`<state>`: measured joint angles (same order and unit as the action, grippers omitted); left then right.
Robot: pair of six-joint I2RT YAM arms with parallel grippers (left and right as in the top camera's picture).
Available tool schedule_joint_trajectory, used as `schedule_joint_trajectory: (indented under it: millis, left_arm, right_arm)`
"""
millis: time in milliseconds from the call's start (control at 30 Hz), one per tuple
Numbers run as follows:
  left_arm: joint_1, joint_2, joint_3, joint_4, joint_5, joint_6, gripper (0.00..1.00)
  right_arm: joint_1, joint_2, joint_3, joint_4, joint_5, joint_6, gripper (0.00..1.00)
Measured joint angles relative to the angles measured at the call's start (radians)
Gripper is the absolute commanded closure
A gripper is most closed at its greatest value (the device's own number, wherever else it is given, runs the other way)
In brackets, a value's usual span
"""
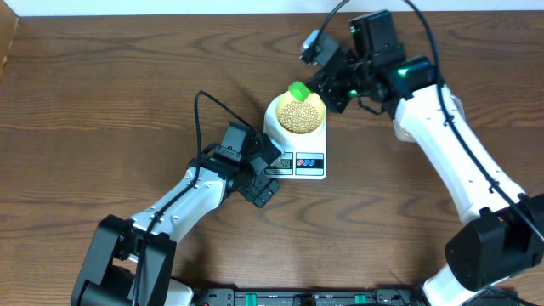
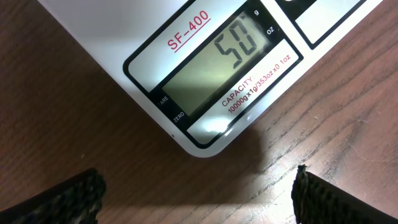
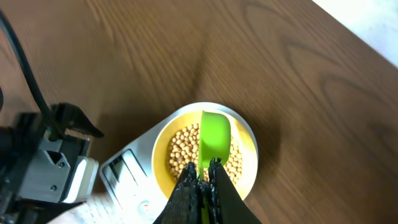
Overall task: Scoop item into bowl and weigh 50g on scale
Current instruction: 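Carry the green scoop right and lower it into the soybean tub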
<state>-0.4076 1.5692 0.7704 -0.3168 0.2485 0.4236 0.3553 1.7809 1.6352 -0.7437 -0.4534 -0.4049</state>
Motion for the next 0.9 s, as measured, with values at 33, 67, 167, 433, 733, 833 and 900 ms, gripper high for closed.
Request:
schedule_joint_trajectory:
  millis: [33, 67, 167, 433, 733, 833, 900]
  left_arm:
    - [0.0, 0.0, 0.0, 0.0, 0.0, 0.0, 0.02]
    - [0.0, 0.0, 0.0, 0.0, 0.0, 0.0, 0.02]
    - [0.0, 0.0, 0.0, 0.0, 0.0, 0.0, 0.02]
    - [0.0, 0.0, 0.0, 0.0, 0.0, 0.0, 0.02]
    - [0.0, 0.0, 0.0, 0.0, 0.0, 0.0, 0.02]
    - [0.0, 0.0, 0.0, 0.0, 0.0, 0.0, 0.02]
    - [0.0, 0.0, 0.0, 0.0, 0.0, 0.0, 0.02]
  right_arm:
    - [-0.018, 0.0, 0.001, 0.0, -0.022, 0.019, 0.99]
    - [-0.034, 0.0, 0.003, 0.0, -0.042, 0.037, 0.99]
    - [-0.095, 0.0, 0.019, 0.0, -0.122, 0.099, 0.99]
    - [-0.315, 0.0, 0.051, -0.007, -0.288, 0.312, 0.99]
    - [-0.478, 0.0, 0.052, -0.21, -0.04, 0.494, 0.99]
    - [-0.484, 0.0, 0.052, -0.281, 0.101, 0.513, 0.99]
    - [-0.484, 0.0, 0.052, -0.322, 0.177, 0.522, 0.99]
